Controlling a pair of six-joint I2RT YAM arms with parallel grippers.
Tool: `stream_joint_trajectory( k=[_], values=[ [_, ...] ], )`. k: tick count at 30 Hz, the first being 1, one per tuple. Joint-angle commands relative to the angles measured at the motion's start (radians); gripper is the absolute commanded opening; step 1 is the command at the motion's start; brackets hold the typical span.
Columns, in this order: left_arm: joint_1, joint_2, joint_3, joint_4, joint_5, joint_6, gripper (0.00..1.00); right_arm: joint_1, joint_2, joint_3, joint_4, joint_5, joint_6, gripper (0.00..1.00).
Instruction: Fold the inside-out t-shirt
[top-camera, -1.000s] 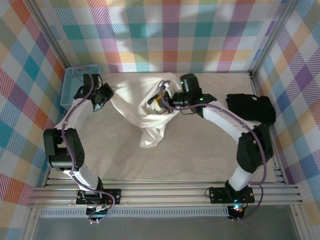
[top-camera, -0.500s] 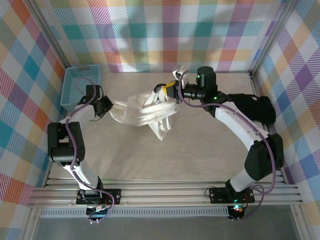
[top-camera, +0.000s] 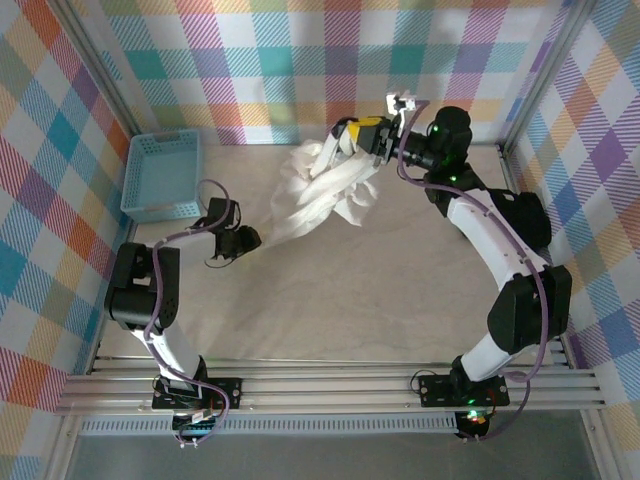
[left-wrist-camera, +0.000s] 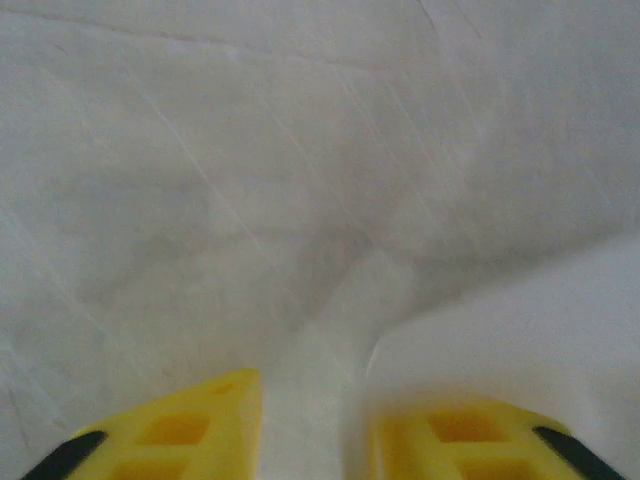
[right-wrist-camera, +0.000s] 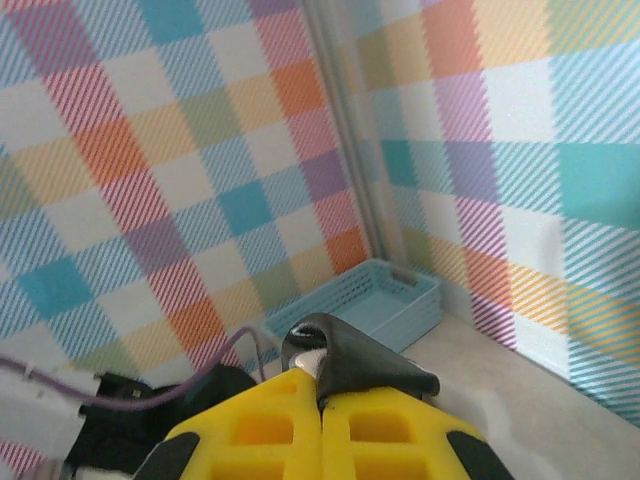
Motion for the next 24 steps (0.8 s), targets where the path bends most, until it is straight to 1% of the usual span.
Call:
stream_joint_trajectory(
  k=[1, 2, 5, 7, 9, 11, 13, 15, 18, 21, 22, 23, 24],
  values=[
    [-0.002, -0.156, -0.028, 0.116, 0.094, -0.028, 0.52, 0.006, -0.004, 0.051, -0.111, -0.148, -0.148, 0.00],
    [-0.003, -0.191, -0.029, 0.107, 0.090, -0.026, 0.59, 0.006, -0.005, 0.051, -0.151, -0.160, -0.190, 0.00],
    [-0.013, -0.274, -0.021, 0.059, 0.064, -0.026, 0.72, 0.004, 0.004, 0.051, -0.222, -0.205, -0.272, 0.00],
    [-0.022, -0.309, -0.017, 0.054, 0.087, -0.028, 0.75, 0.003, 0.017, 0.057, -0.243, -0.241, -0.289, 0.00],
    [-0.048, -0.322, 0.004, 0.063, 0.143, -0.034, 0.78, 0.004, 0.028, 0.060, -0.253, -0.259, -0.293, 0.00],
    [-0.098, -0.318, 0.047, 0.067, 0.200, -0.034, 0.82, 0.004, 0.033, 0.055, -0.259, -0.267, -0.299, 0.00],
    [-0.148, -0.307, 0.085, 0.069, 0.221, -0.026, 0.83, 0.004, 0.034, 0.049, -0.265, -0.272, -0.302, 0.00],
    [-0.184, -0.281, 0.121, 0.070, 0.222, -0.022, 0.83, 0.003, 0.033, 0.046, -0.266, -0.283, -0.302, 0.00],
    [-0.212, -0.191, 0.200, 0.047, 0.219, -0.014, 0.82, 0.004, 0.028, 0.043, -0.270, -0.300, -0.300, 0.00],
    [-0.227, -0.085, 0.286, 0.048, 0.259, -0.022, 0.77, 0.004, 0.018, 0.037, -0.272, -0.305, -0.300, 0.00],
    [-0.232, -0.052, 0.312, 0.048, 0.269, -0.027, 0.73, 0.004, 0.013, 0.036, -0.272, -0.303, -0.301, 0.00],
    [-0.237, -0.020, 0.337, 0.055, 0.287, -0.034, 0.66, 0.003, 0.010, 0.036, -0.270, -0.302, -0.301, 0.00],
    [-0.239, 0.004, 0.358, 0.063, 0.301, -0.042, 0.57, 0.004, 0.007, 0.038, -0.270, -0.301, -0.299, 0.00]
  ],
)
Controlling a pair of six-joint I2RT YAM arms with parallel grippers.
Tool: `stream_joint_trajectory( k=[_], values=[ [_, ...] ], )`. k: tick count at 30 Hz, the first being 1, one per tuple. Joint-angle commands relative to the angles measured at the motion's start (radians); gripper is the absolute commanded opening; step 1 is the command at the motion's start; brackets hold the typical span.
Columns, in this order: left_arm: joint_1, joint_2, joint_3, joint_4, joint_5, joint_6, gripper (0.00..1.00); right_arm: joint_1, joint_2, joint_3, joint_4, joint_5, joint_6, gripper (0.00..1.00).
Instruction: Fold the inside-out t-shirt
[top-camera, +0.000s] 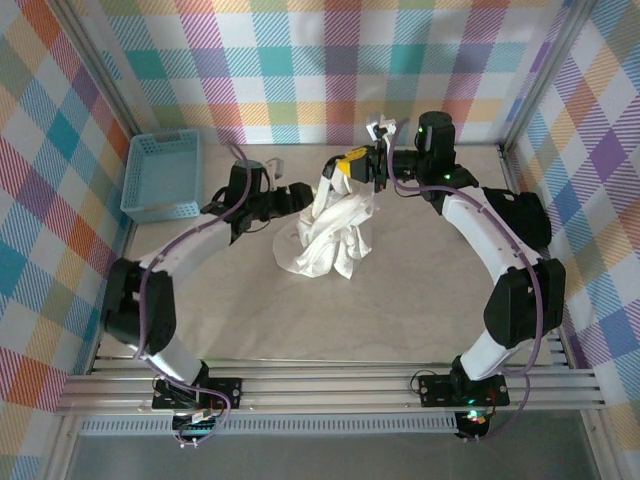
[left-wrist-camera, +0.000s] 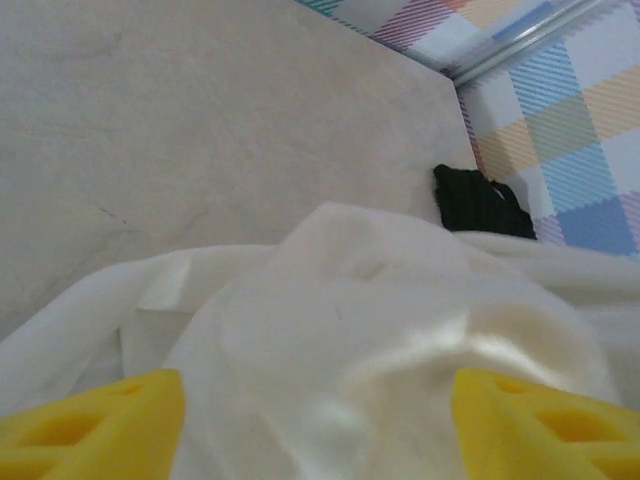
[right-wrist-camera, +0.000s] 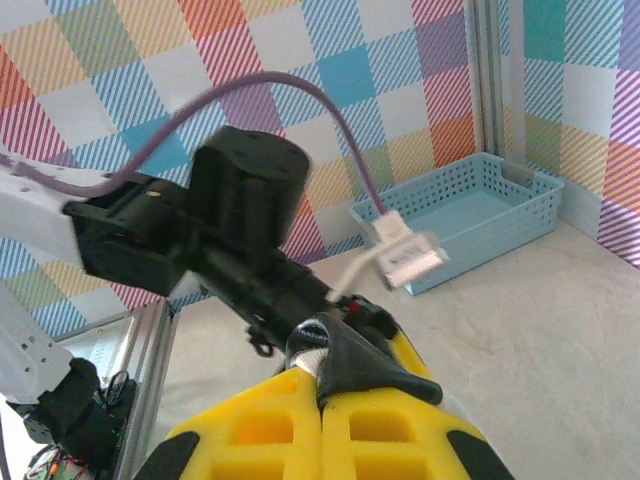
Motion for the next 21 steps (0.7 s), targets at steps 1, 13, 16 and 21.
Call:
stream_joint_trajectory(
  k=[1, 13, 16, 21],
  values=[
    [-0.011, 0.084, 0.077, 0.008, 0.060, -0.020, 0.43, 0.001, -0.034, 0.032, 0.022, -0.044, -0.024, 0.00],
    [0.195, -0.017, -0.293, 0.204, -0.146, -0.252, 0.01, -0.109, -0.191, -0.095, 0.465, 0.115, 0.391, 0.00],
    [0.175, -0.076, -0.360, 0.231, -0.168, -0.216, 0.08, -0.109, -0.185, -0.186, 0.444, 0.117, 0.349, 0.00],
    [0.140, -0.152, -0.418, 0.132, -0.272, -0.094, 0.36, -0.105, -0.160, -0.312, 0.367, 0.058, 0.244, 0.00]
  ],
)
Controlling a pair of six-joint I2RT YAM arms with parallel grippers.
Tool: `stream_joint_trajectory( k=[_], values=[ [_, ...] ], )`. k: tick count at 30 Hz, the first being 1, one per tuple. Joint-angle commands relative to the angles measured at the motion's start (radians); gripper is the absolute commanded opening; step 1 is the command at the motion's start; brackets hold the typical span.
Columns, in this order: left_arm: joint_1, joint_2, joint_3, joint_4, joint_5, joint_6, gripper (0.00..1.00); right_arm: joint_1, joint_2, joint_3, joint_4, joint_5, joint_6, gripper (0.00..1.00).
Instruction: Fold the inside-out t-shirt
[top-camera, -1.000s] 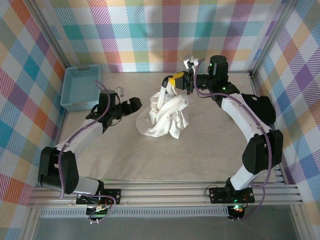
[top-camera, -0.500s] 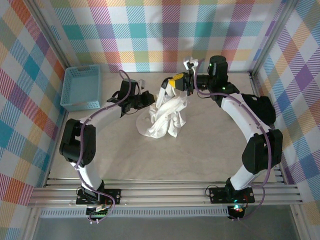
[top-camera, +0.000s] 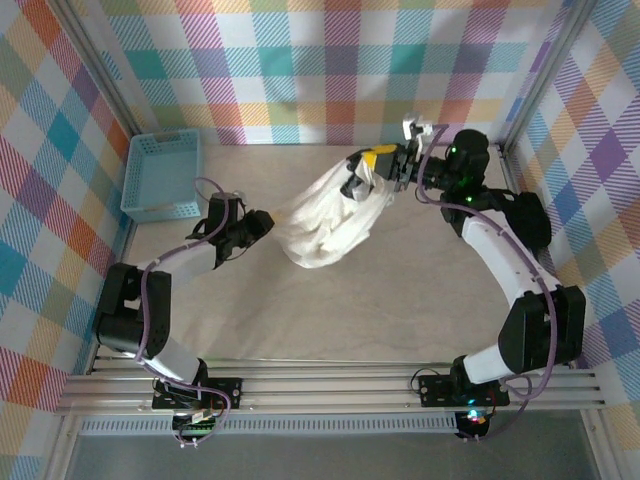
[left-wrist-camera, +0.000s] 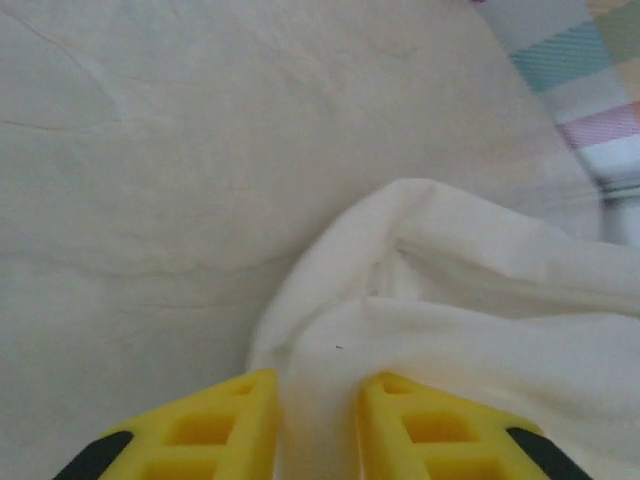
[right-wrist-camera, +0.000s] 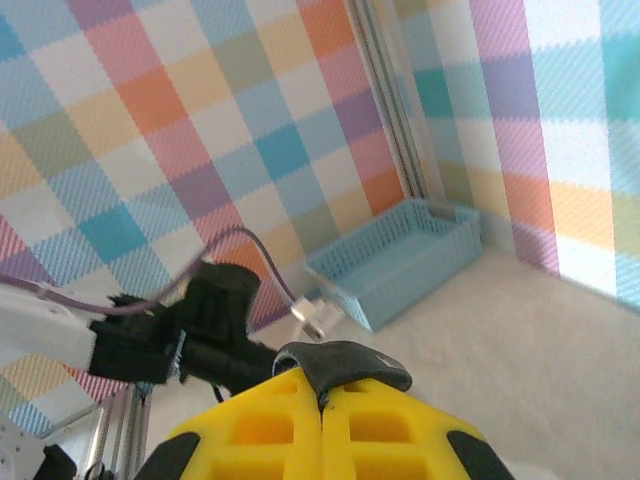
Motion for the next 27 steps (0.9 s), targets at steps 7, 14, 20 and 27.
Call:
stream_joint_trajectory(
  k=[7, 14, 20, 27],
  values=[
    [-0.133, -0.203, -0.099, -0.065, -0.190, 0.251, 0.68, 0.015, -0.034, -0.178, -0.201, -0.105, -0.266, 0.00],
    [-0.247, 0.018, 0.172, -0.231, -0.089, 0.412, 0.74, 0.051, -0.183, -0.398, -0.203, 0.030, -0.190, 0.00],
    [-0.319, 0.266, 0.437, -0.402, -0.121, 0.556, 0.77, 0.050, -0.277, -0.470, -0.254, 0.152, -0.159, 0.00],
    [-0.338, 0.489, 0.671, -0.515, -0.231, 0.643, 0.75, 0.050, -0.273, -0.459, -0.228, 0.144, -0.122, 0.00]
  ],
)
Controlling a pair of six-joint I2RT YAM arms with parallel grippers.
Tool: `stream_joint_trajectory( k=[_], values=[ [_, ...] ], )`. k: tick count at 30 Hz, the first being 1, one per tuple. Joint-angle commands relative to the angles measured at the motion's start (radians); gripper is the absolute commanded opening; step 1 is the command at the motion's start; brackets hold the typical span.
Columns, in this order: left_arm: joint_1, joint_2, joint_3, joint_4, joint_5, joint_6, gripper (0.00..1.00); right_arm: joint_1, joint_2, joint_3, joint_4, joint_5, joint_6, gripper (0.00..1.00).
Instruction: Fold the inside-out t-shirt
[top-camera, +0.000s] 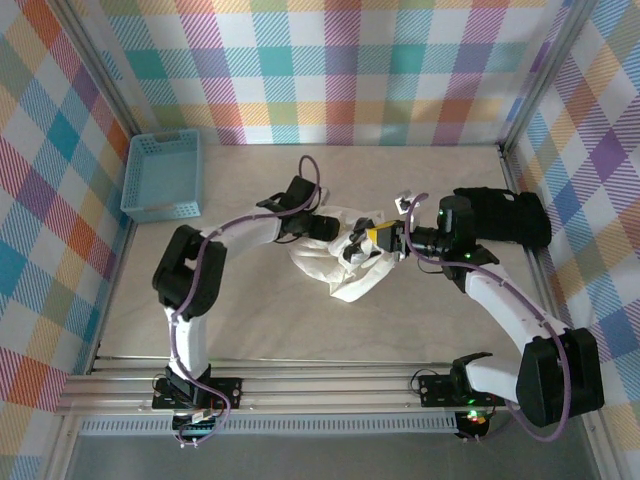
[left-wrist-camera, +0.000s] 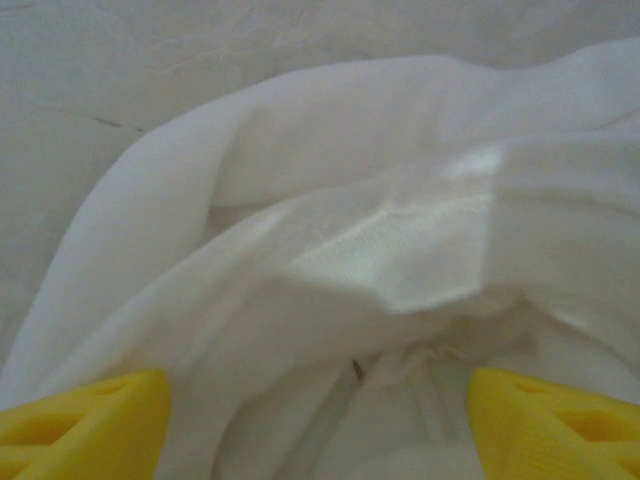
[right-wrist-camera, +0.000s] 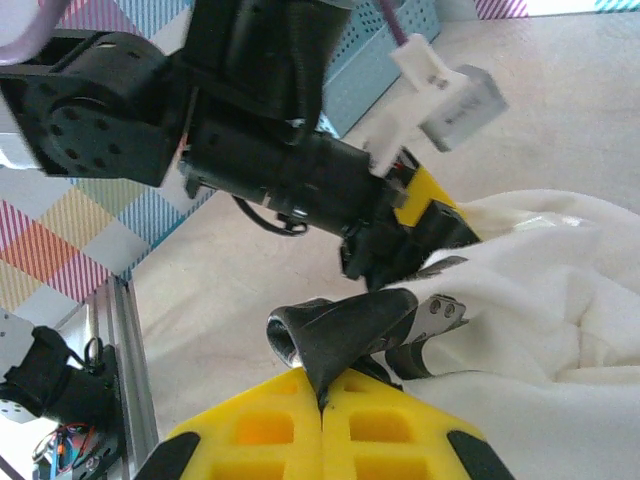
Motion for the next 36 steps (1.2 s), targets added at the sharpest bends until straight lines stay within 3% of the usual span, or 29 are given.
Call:
stream_joint_trajectory(
  k=[1, 7, 10, 14, 17, 23, 29, 36],
  values=[
    [-0.003, 0.081, 0.103, -0.092, -0.068, 0.076, 0.71, 0.001, -0.001, 0.005, 0.017, -0.005, 0.026, 0.00],
    [0.008, 0.109, 0.253, -0.126, -0.025, 0.075, 0.14, 0.000, -0.029, 0.034, -0.020, 0.031, 0.010, 0.00],
    [0.050, 0.005, 0.253, -0.143, 0.040, 0.040, 0.02, 0.000, -0.083, 0.082, -0.083, 0.121, -0.023, 0.00],
    [0.155, -0.258, 0.114, -0.069, 0.196, -0.103, 0.00, -0.008, -0.145, 0.183, -0.157, 0.225, -0.055, 0.00],
    [0.234, -0.447, -0.042, 0.086, 0.296, -0.240, 0.00, -0.011, -0.176, 0.242, -0.178, 0.244, -0.083, 0.00],
    [0.360, -0.671, -0.220, 0.200, 0.360, -0.388, 0.00, -0.012, -0.169, 0.335, -0.249, 0.287, -0.097, 0.00],
    [0.370, -0.708, -0.239, 0.163, 0.399, -0.363, 0.00, 0.000, -0.077, 0.354, -0.190, 0.115, -0.031, 0.00],
    [0.358, -0.545, -0.237, 0.077, 0.274, -0.326, 0.00, 0.091, 0.051, 0.425, -0.189, 0.151, 0.007, 0.00]
  ],
)
